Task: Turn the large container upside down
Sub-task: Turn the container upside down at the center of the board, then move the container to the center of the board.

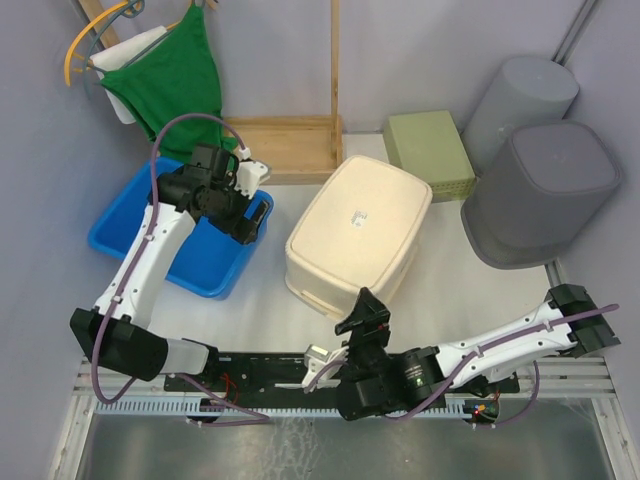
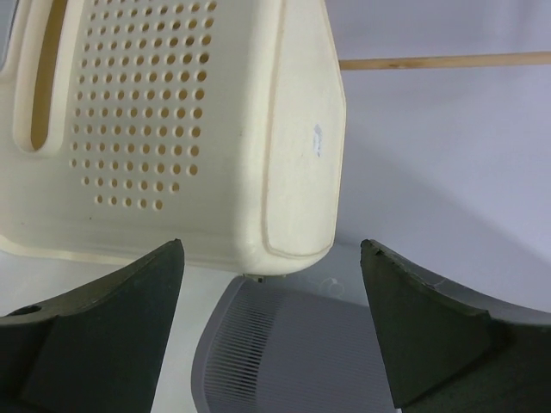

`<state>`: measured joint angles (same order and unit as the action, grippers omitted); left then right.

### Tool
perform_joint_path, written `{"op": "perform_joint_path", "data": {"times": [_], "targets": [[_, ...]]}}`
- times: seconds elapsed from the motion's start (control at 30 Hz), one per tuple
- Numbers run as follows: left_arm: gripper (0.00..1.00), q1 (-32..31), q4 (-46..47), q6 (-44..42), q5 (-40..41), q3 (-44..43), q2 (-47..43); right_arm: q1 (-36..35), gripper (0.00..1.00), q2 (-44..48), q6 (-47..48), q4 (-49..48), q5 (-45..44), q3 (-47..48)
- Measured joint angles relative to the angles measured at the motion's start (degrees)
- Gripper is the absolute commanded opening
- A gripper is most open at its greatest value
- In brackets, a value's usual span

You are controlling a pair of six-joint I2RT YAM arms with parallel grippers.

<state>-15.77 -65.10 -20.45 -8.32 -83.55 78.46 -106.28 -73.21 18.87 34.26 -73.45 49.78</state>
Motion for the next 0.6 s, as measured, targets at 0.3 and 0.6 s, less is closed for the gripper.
{"op": "perform_joint_path", "data": {"times": [0.3, 0.6], "targets": [[0.91, 0.0, -1.16, -1.18, -3.85, 1.22, -1.11, 3.3, 0.98, 0.2, 23.78, -20.72, 6.73, 13.25], [0.91, 0.0, -0.26, -1.64, -13.05, -0.57, 6.6, 31.43, 0.89, -5.42, 26.6, -23.19, 20.15, 34.58]]}}
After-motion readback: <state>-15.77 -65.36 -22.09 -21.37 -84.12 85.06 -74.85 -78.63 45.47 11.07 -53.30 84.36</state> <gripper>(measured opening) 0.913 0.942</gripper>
